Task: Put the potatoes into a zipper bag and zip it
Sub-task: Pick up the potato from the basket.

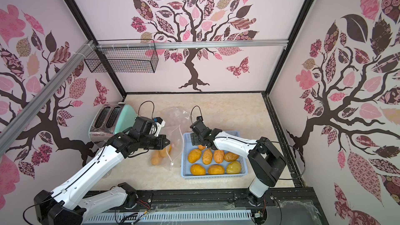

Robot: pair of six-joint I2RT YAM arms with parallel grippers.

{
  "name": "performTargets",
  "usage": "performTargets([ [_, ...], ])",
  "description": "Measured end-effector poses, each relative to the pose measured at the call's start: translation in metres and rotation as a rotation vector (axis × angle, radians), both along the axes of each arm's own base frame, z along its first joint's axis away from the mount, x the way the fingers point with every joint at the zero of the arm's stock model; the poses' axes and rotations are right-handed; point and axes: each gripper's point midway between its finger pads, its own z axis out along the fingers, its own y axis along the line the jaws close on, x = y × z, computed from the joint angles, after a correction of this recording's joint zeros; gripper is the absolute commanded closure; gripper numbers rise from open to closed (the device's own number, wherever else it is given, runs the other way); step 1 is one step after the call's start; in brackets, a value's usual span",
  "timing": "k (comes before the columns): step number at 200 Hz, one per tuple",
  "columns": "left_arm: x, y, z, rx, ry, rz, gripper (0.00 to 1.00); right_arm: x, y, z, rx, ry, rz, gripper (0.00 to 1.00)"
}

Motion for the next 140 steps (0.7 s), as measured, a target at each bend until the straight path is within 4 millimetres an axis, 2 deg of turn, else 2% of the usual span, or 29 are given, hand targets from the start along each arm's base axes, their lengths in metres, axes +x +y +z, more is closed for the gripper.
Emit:
performTargets([
  [32, 0.000, 0.000, 0.000, 0.000, -0.001, 0.000, 1.00, -0.006, -0.001, -0.026, -0.043, 0.065, 0.009, 0.20],
  [57, 0.000, 0.000, 0.000, 0.000, -0.001, 0.000, 1.00, -0.008, -0.002, -0.037, -0.060, 0.089, 0.010, 0.22],
  [110, 0.000, 0.000, 0.000, 0.000, -0.001, 0.001, 1.00, -0.008, -0.002, -0.041, -0.064, 0.099, 0.014, 0.38],
  [140, 0.000, 0.001, 0.000, 0.002, -0.002, 0.002, 1.00, -0.008, 0.000, -0.039, -0.059, 0.099, 0.015, 0.40],
])
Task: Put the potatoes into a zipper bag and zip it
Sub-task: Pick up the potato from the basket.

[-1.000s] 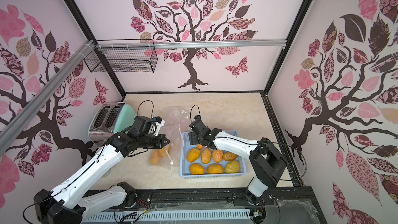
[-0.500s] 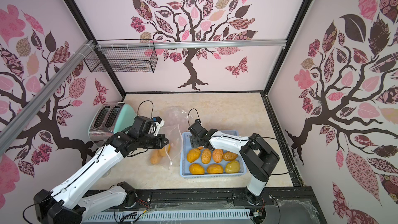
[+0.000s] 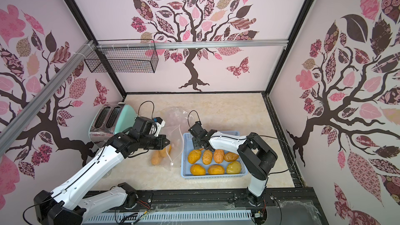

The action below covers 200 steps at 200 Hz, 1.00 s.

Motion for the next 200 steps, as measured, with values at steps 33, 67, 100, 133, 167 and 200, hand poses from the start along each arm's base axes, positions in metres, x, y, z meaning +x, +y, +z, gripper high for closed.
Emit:
performTargets([
  [33, 0.000, 0.000, 0.000, 0.001, 0.000, 0.000, 1.00, 0.000, 0.000, 0.001, 0.002, -0.003, 0.000, 0.42],
  [67, 0.000, 0.000, 0.000, 0.001, -0.001, 0.000, 1.00, 0.000, 0.000, 0.010, 0.018, -0.020, 0.006, 0.43],
  [100, 0.000, 0.000, 0.000, 0.001, 0.000, 0.000, 1.00, -0.005, -0.001, 0.033, 0.076, -0.057, 0.017, 0.44],
  [133, 0.000, 0.000, 0.000, 0.001, 0.000, 0.000, 1.00, -0.010, 0.004, 0.065, 0.181, -0.115, 0.049, 0.45],
  [167, 0.000, 0.000, 0.000, 0.001, 0.000, 0.000, 1.00, -0.022, 0.010, 0.105, 0.313, -0.174, 0.107, 0.45],
  [200, 0.000, 0.000, 0.000, 0.001, 0.000, 0.001, 1.00, -0.033, 0.025, 0.160, 0.510, -0.235, 0.166, 0.46],
])
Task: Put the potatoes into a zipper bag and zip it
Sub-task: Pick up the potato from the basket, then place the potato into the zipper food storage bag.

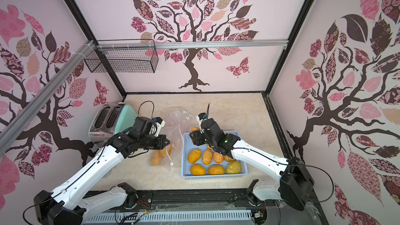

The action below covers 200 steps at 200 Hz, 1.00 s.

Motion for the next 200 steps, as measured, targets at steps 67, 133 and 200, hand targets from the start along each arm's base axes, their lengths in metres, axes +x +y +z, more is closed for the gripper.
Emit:
performTargets([
  [67, 0.000, 0.000, 0.000, 0.000, 0.000, 0.000, 1.00, -0.032, 0.039, 0.050, 0.310, 0.018, 0.181, 0.46],
  [133, 0.000, 0.000, 0.000, 0.000, 0.000, 0.000, 1.00, -0.029, 0.065, 0.026, 0.375, 0.130, 0.215, 0.46],
  [200, 0.000, 0.000, 0.000, 0.000, 0.000, 0.000, 1.00, -0.030, 0.083, -0.021, 0.324, 0.244, 0.215, 0.44],
])
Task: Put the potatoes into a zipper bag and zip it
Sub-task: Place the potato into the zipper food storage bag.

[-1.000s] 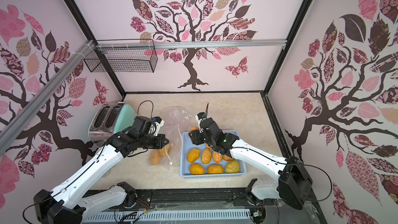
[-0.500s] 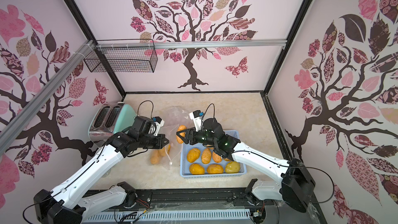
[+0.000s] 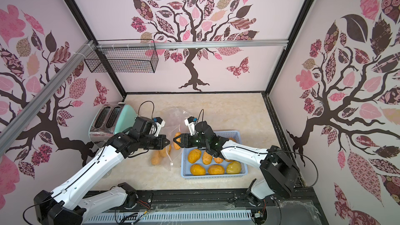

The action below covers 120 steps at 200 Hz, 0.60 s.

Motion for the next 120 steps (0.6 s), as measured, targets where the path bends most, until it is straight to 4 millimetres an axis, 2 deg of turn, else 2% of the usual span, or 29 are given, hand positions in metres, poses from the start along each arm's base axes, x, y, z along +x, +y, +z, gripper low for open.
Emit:
performTargets([
  [39, 0.000, 0.000, 0.000, 0.000, 0.000, 0.000, 1.00, 0.005, 0.006, -0.017, -0.039, 0.030, -0.007, 0.39],
  [73, 0.000, 0.000, 0.000, 0.000, 0.000, 0.000, 1.00, 0.007, 0.011, -0.019, -0.052, 0.042, -0.007, 0.32],
  [120, 0.000, 0.000, 0.000, 0.000, 0.000, 0.000, 1.00, 0.005, 0.010, -0.022, -0.064, 0.054, -0.007, 0.30],
])
